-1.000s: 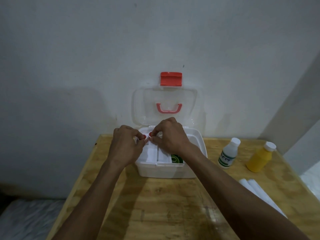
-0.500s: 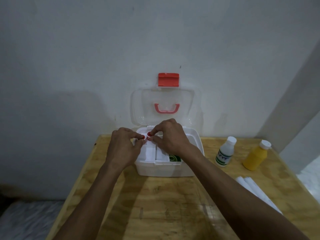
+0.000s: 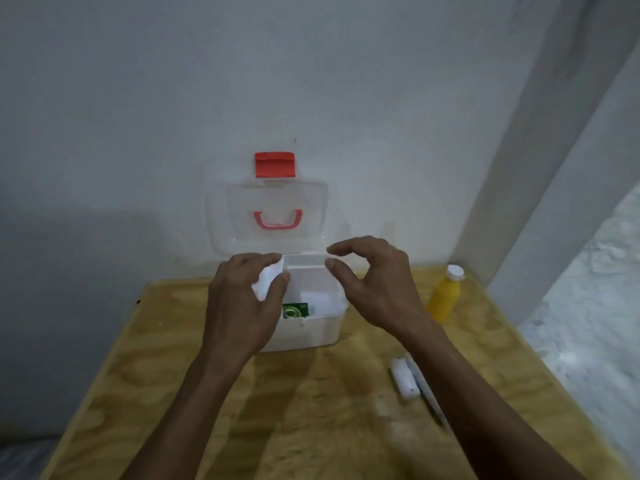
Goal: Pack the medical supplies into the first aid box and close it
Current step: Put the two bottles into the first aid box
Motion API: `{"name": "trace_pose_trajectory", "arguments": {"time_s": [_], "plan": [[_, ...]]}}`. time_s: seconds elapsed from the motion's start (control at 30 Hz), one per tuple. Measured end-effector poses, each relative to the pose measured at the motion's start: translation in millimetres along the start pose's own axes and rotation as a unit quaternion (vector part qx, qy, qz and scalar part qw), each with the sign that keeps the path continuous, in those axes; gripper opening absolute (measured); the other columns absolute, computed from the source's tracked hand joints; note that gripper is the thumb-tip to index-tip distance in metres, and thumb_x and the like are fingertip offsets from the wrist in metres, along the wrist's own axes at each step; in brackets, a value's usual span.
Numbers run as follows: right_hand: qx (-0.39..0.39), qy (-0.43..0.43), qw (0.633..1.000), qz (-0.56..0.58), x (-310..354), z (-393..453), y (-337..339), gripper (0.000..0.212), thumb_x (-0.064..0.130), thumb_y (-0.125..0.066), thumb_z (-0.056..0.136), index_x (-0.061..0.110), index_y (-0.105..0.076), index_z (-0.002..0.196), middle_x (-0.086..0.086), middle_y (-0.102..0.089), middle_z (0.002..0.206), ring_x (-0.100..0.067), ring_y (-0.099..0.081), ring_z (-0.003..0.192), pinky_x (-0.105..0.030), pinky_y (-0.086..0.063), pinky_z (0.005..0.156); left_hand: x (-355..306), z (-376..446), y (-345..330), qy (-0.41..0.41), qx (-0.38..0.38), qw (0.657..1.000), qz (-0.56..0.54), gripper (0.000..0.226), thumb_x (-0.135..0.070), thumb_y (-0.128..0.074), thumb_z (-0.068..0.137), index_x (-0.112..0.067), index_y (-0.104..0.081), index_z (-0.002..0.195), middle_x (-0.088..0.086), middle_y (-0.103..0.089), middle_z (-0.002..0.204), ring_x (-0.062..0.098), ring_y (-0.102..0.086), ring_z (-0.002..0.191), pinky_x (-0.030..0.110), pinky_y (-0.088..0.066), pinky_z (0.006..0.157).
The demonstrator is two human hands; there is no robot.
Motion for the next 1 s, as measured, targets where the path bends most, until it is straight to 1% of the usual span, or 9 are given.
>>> {"name": "trace_pose_trajectory", "arguments": {"time_s": [0.03,0.13,0.27,0.37,0.5,0.67,0.77,0.87,1.0], "plan": [[-0.02,-0.005,1.0,-0.001,-8,-5,16,0.015,0.029,-0.072,0.087,0.026,-0.074,0.101,0.012,-0.072,0.103,-0.008,-0.061,0.101,-0.022,-0.043,0.089,-11,-5,-7,-0.008,-0.002,1.0,-0.018,0.031,-0.028,-0.071,0.085,-0.02,-0.069,0.115,-0.001,-0.067,0.12,0.012,-0.058,0.103,0.031,-0.048,0.09],[-0.089,-0.031,0.996,0.001,-38,-22,61,0.012,0.026,-0.073,0.086,0.026,-0.074,0.098,0.015,-0.072,0.096,-0.005,-0.064,0.096,-0.024,-0.046,0.089,-47,-18,-33,-0.031,-0.003,0.997,-0.066,0.035,-0.024,-0.073,0.084,-0.022,-0.067,0.118,-0.005,-0.065,0.121,0.008,-0.054,0.108,0.029,-0.042,0.093],[-0.187,-0.082,0.979,-0.003,-88,-44,107,0.018,0.019,-0.074,0.085,0.024,-0.074,0.102,0.011,-0.069,0.094,-0.004,-0.063,0.091,-0.008,-0.043,0.084,-79,-31,-83,-0.053,0.027,0.994,-0.096,0.04,-0.025,-0.07,0.086,-0.025,-0.061,0.126,-0.006,-0.064,0.122,0.012,-0.057,0.113,0.039,-0.052,0.094],[-0.219,-0.113,0.969,-0.035,-122,-55,120,0.028,0.019,-0.076,0.084,0.024,-0.07,0.11,0.007,-0.065,0.102,-0.015,-0.062,0.097,-0.028,-0.049,0.089,-90,-38,-120,-0.046,0.046,0.993,-0.097,0.046,-0.026,-0.066,0.089,-0.026,-0.054,0.134,-0.002,-0.064,0.124,0.017,-0.058,0.115,0.037,-0.049,0.096],[-0.198,-0.142,0.969,-0.035,-153,-60,109,0.037,0.023,-0.077,0.083,0.022,-0.068,0.118,0.001,-0.067,0.114,-0.023,-0.061,0.105,-0.041,-0.049,0.093,-98,-37,-151,-0.043,0.047,0.995,-0.08,0.047,-0.023,-0.063,0.091,-0.021,-0.051,0.136,-0.001,-0.059,0.132,0.015,-0.052,0.121,0.013,-0.03,0.099],[-0.201,-0.148,0.968,-0.013,-170,-62,92,0.035,0.03,-0.077,0.084,0.024,-0.069,0.118,0.008,-0.068,0.116,-0.016,-0.061,0.109,-0.03,-0.046,0.094,-96,-30,-168,-0.023,0.028,0.997,-0.071,0.039,-0.021,-0.061,0.092,-0.017,-0.058,0.131,0.001,-0.061,0.129,0.016,-0.054,0.118,0.019,-0.035,0.098],[-0.228,-0.131,0.965,-0.014,-171,-62,90,0.029,0.025,-0.077,0.084,0.023,-0.072,0.112,0.016,-0.067,0.107,-0.016,-0.064,0.104,-0.021,-0.044,0.089,-89,-29,-174,-0.019,0.008,0.997,-0.078,0.033,-0.016,-0.063,0.091,-0.015,-0.064,0.124,0.002,-0.066,0.121,0.016,-0.058,0.11,0.012,-0.033,0.093],[-0.262,-0.111,0.958,-0.029,-168,-61,90,0.028,0.021,-0.08,0.082,0.019,-0.073,0.109,0.01,-0.071,0.102,-0.018,-0.066,0.096,-0.019,-0.045,0.084,-86,-29,-174,-0.024,-0.017,0.995,-0.097,0.029,-0.014,-0.065,0.09,-0.014,-0.067,0.119,0.0,-0.069,0.114,0.011,-0.059,0.104,0.013,-0.038,0.089],[-0.298,-0.096,0.948,-0.051,-164,-62,89,0.027,0.016,-0.082,0.079,0.017,-0.074,0.105,0.007,-0.072,0.097,-0.019,-0.066,0.09,-0.019,-0.045,0.08,-88,-28,-174,-0.035,-0.049,0.992,-0.111,0.026,-0.014,-0.068,0.089,-0.015,-0.069,0.115,-0.001,-0.071,0.108,0.007,-0.059,0.098,0.024,-0.048,0.085]]}}
Point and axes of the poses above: each hand's wrist, its own z-axis towards the middle knuckle, its own y-axis out of the back of the hand, x = y × z, the point moved 9 cm from there along z, towards the middle knuckle
